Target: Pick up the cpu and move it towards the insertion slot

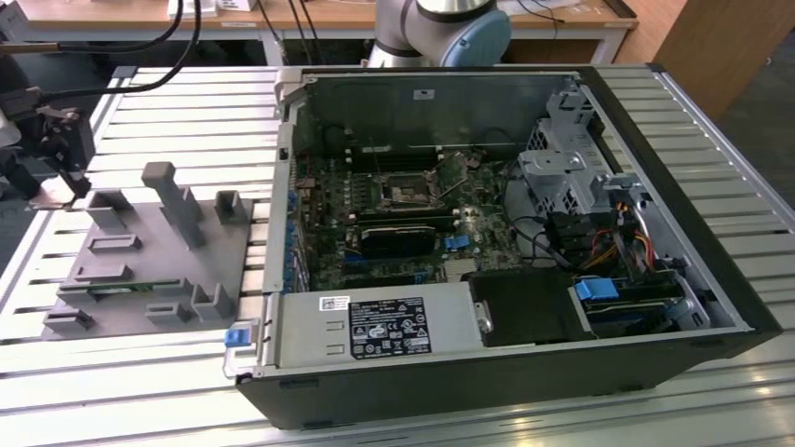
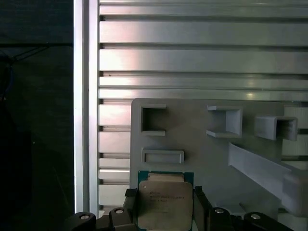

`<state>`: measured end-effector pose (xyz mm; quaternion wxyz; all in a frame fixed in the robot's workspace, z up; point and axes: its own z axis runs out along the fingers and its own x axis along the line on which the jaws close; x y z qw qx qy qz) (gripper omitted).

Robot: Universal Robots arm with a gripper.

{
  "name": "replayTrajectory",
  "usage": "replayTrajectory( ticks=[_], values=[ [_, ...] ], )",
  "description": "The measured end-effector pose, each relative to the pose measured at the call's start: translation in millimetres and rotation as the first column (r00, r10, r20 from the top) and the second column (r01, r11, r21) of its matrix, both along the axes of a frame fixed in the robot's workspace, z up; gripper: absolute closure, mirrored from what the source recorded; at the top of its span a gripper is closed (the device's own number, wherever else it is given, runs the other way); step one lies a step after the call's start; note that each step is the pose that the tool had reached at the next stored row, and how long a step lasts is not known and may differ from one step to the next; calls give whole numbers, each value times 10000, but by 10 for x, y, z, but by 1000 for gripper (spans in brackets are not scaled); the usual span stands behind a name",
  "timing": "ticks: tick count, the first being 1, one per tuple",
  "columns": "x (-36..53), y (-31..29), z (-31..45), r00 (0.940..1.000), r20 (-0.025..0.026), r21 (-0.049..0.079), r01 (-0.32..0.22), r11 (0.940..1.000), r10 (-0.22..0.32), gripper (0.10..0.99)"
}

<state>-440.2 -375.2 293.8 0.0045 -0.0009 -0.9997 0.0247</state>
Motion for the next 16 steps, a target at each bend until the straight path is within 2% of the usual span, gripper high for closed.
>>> replayTrajectory(
  ticks=[16],
  values=[
    [0, 32, 129, 10000, 0, -165, 0, 9999, 0, 545]
  ],
)
